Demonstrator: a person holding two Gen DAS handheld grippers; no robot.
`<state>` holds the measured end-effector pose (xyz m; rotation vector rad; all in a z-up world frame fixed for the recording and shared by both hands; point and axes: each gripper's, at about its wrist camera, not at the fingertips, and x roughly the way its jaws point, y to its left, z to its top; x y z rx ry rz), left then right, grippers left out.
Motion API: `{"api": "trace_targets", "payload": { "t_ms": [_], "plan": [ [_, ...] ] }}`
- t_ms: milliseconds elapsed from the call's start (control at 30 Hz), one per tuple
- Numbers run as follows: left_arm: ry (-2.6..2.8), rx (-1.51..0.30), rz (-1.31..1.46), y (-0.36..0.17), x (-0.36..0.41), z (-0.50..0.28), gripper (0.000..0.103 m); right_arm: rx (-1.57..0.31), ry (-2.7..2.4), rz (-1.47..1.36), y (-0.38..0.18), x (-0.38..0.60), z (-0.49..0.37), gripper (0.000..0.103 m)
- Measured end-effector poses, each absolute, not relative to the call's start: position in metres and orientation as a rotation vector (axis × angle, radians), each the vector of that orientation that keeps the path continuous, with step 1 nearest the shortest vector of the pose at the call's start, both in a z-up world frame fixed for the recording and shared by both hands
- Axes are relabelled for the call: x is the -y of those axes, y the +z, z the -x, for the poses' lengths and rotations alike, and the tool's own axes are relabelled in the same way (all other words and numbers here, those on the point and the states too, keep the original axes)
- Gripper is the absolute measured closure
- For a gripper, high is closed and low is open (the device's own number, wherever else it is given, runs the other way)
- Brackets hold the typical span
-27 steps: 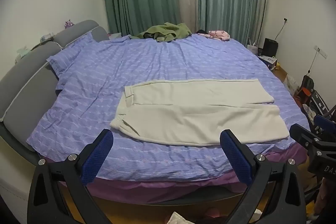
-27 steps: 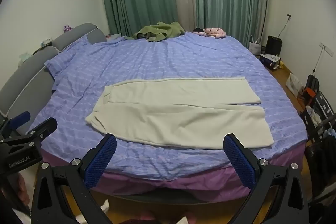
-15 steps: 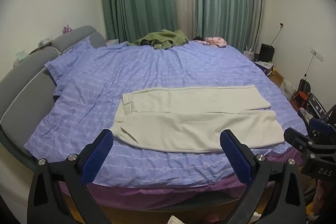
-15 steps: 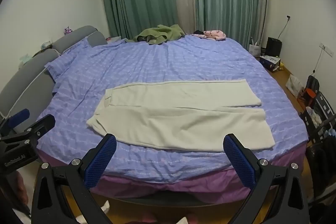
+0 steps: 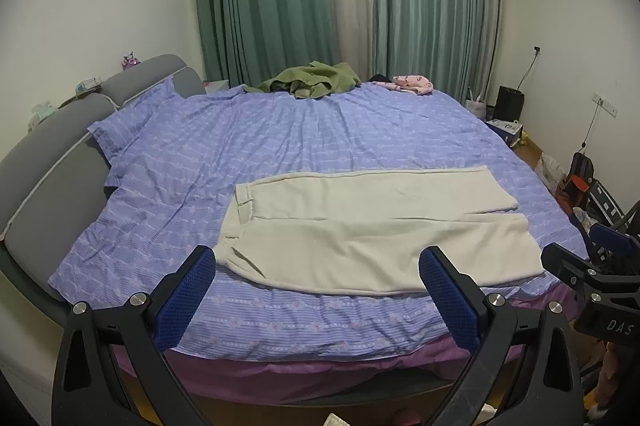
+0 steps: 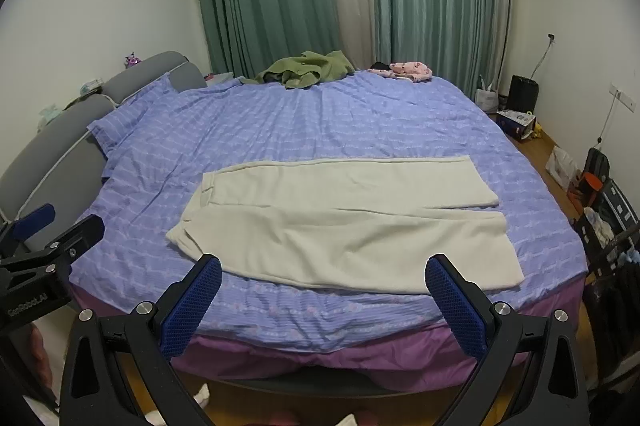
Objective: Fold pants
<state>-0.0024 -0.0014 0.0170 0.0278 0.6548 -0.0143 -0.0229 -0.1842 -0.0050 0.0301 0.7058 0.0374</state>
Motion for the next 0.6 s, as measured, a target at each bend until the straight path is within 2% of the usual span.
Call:
{"api": "trace_targets", "payload": {
  "t_ms": [600],
  "plan": [
    [-0.015, -0.656, -0.031, 0.0147, 0.0026, -0.0001, 0.0, -0.704, 0.038, -0.022, -0.0021, 0.1892, 0.0195, 0.0]
  ]
}}
